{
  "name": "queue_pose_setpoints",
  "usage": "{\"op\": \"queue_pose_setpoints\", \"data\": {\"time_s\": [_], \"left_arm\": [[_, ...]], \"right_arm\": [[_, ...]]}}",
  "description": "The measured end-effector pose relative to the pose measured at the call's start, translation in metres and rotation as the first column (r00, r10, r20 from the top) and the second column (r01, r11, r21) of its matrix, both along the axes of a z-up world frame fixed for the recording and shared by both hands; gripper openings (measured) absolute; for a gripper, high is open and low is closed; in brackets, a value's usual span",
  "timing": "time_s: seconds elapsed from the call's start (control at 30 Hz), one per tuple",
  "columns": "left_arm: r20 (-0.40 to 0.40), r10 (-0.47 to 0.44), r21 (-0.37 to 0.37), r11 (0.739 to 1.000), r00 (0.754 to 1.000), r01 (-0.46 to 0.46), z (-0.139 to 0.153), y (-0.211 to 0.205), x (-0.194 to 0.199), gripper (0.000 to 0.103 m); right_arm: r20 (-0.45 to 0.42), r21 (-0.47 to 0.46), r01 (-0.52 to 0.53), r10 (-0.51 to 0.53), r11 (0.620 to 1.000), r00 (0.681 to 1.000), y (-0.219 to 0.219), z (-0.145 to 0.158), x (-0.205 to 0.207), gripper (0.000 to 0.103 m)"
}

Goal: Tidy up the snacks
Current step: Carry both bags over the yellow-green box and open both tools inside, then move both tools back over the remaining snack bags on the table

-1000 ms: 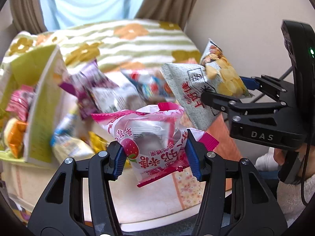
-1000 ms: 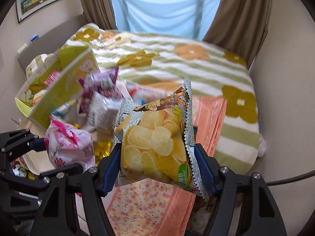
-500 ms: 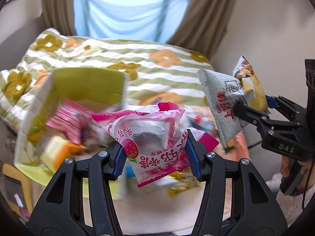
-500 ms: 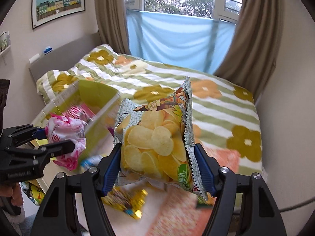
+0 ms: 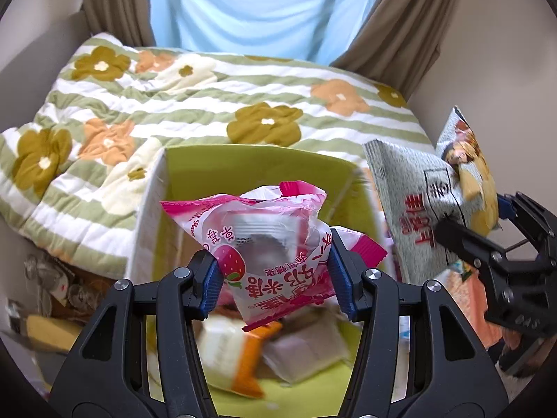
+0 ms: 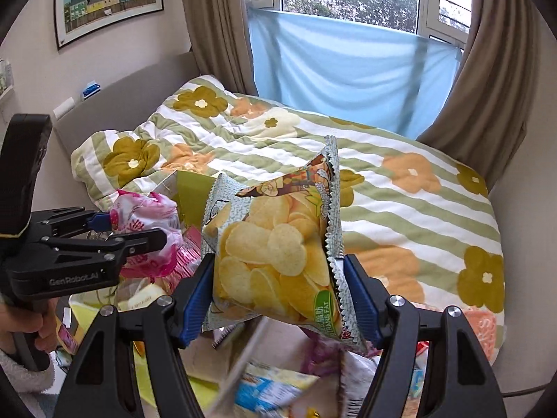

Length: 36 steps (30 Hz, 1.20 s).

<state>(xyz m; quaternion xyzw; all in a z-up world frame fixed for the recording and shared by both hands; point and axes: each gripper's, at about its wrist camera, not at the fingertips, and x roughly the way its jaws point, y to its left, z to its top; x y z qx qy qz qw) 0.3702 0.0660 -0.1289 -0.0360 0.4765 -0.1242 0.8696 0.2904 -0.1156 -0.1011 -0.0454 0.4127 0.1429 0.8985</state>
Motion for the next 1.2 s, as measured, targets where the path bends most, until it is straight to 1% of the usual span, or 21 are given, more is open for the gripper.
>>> {"op": "queue_pose_setpoints", "data": {"time_s": [0.17, 0.27, 0.33, 0.37, 0.43, 0.67, 0.8, 0.87, 0.93, 1.0, 1.03, 1.07, 1.2], "left_arm": [[-0.056, -0.062, 0.0, 0.998, 0.996, 0.062, -0.027, 0.017, 0.038, 0.051], [-0.075, -0.099, 0.014, 0.995, 0.992, 0.1, -0.041, 0.02, 0.05, 0.065], [-0.076, -0.105, 0.024, 0.994, 0.992, 0.107, -0.045, 0.021, 0.053, 0.094], [-0.069, -0.102, 0.022, 0.994, 0.992, 0.104, -0.047, 0.023, 0.053, 0.097], [-0.063, -0.094, -0.001, 0.996, 0.994, 0.094, -0.049, 0.03, 0.051, 0.099], [-0.08, -0.033, 0.007, 0.999, 0.996, 0.033, -0.053, 0.046, 0.027, 0.099], [-0.08, -0.005, 0.001, 1.0, 0.997, 0.005, -0.051, 0.053, 0.018, 0.099], [-0.075, -0.002, 0.017, 1.0, 0.997, 0.003, -0.05, 0.053, 0.017, 0.099], [-0.072, 0.005, 0.035, 0.999, 0.997, -0.003, -0.049, 0.054, 0.017, 0.099], [-0.071, 0.009, 0.033, 0.999, 0.997, -0.006, -0.048, 0.055, 0.014, 0.099], [-0.073, 0.01, 0.033, 0.999, 0.997, -0.008, -0.048, 0.055, 0.013, 0.099], [-0.075, 0.011, 0.035, 0.999, 0.997, -0.009, -0.048, 0.055, 0.012, 0.099], [-0.076, 0.011, 0.053, 0.999, 0.997, -0.007, -0.05, 0.054, 0.003, 0.099]], "right_arm": [[-0.044, -0.014, 0.07, -0.071, 0.997, 0.996, 0.024, -0.014, 0.016, 0.067], [-0.076, -0.017, 0.114, -0.115, 0.993, 0.99, 0.03, -0.024, 0.021, 0.067], [-0.1, -0.021, 0.131, -0.132, 0.991, 0.986, 0.032, -0.031, 0.023, 0.067], [-0.109, -0.024, 0.135, -0.137, 0.991, 0.985, 0.032, -0.034, 0.025, 0.067], [-0.123, -0.029, 0.139, -0.142, 0.99, 0.982, 0.034, -0.039, 0.027, 0.067], [-0.163, -0.014, 0.118, -0.119, 0.993, 0.98, 0.04, -0.051, 0.039, 0.067], [-0.167, 0.017, 0.109, -0.105, 0.994, 0.98, 0.045, -0.05, 0.048, 0.069], [-0.154, 0.022, 0.112, -0.108, 0.993, 0.982, 0.047, -0.049, 0.053, 0.07], [-0.157, 0.056, 0.118, -0.107, 0.991, 0.982, 0.049, -0.051, 0.057, 0.07], [-0.152, 0.089, 0.127, -0.112, 0.988, 0.982, 0.049, -0.052, 0.058, 0.082], [-0.145, 0.103, 0.139, -0.123, 0.985, 0.982, 0.048, -0.052, 0.058, 0.094], [-0.143, 0.106, 0.143, -0.127, 0.984, 0.982, 0.049, -0.052, 0.058, 0.096], [-0.151, 0.094, 0.137, -0.122, 0.986, 0.981, 0.051, -0.053, 0.053, 0.096]]}}
